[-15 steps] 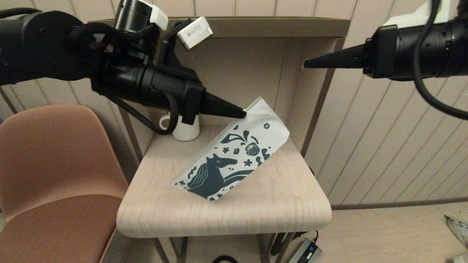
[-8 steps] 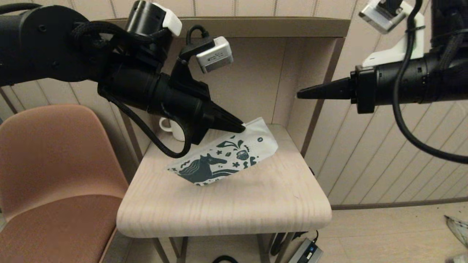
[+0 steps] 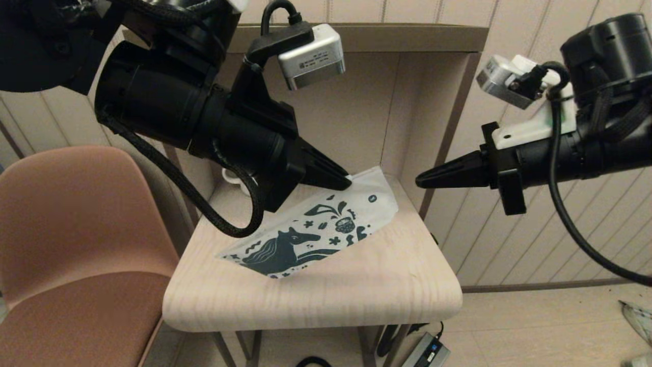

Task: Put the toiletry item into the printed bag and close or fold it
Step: Hand it to the other hand

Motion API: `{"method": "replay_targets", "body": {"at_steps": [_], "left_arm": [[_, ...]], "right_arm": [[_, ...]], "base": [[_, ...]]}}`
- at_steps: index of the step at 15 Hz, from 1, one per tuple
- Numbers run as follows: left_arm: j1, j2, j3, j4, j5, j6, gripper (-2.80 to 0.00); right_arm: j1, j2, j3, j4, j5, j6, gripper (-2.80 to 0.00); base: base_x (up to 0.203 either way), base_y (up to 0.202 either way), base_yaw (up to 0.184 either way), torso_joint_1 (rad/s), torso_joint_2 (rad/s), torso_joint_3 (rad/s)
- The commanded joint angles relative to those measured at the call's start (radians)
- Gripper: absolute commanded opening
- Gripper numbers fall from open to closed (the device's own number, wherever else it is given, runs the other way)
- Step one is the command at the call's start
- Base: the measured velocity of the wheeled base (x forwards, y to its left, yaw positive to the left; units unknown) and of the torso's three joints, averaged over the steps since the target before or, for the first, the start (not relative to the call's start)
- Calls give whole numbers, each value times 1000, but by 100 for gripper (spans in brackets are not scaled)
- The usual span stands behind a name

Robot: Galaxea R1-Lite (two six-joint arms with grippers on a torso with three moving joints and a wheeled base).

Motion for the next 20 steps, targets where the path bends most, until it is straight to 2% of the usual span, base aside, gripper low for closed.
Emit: {"method": "replay_targets", "body": {"at_steps": [1,4,7,8,13,14,17,20], "left_arm": [[-8,-11,1,67,-11,0,-280],[-37,0,0,79,-68,-27,-280],[-36,-1,-1,29,-126,-107,-280],[-36,-5,-1,27,-146,-112,-280],[-36,5,-1,25,-148,-116,-280],[-35,11,-1,19,-145,-116,-280],[-36,22,-1,16,-141,-114,-280],[-36,20,-1,16,-141,-113,-280]], "right_arm": [[-28,-18,2,-1,85,-64,-280],[-6,-29,-22,-1,115,-70,-280],[18,-40,-21,-1,117,-70,-280],[27,-42,-15,-8,121,-64,-280],[26,-41,114,-291,146,3,-280],[22,-54,131,-296,147,14,0],[26,-99,191,-310,153,12,0],[43,-129,175,-294,208,0,0]], "base": [[0,0,0,0,0,0],[0,0,0,0,0,0],[0,0,0,0,0,0],[0,0,0,0,0,0],[0,0,0,0,0,0],[0,0,0,0,0,0],[0,0,0,0,0,0],[0,0,0,0,0,0]]}}
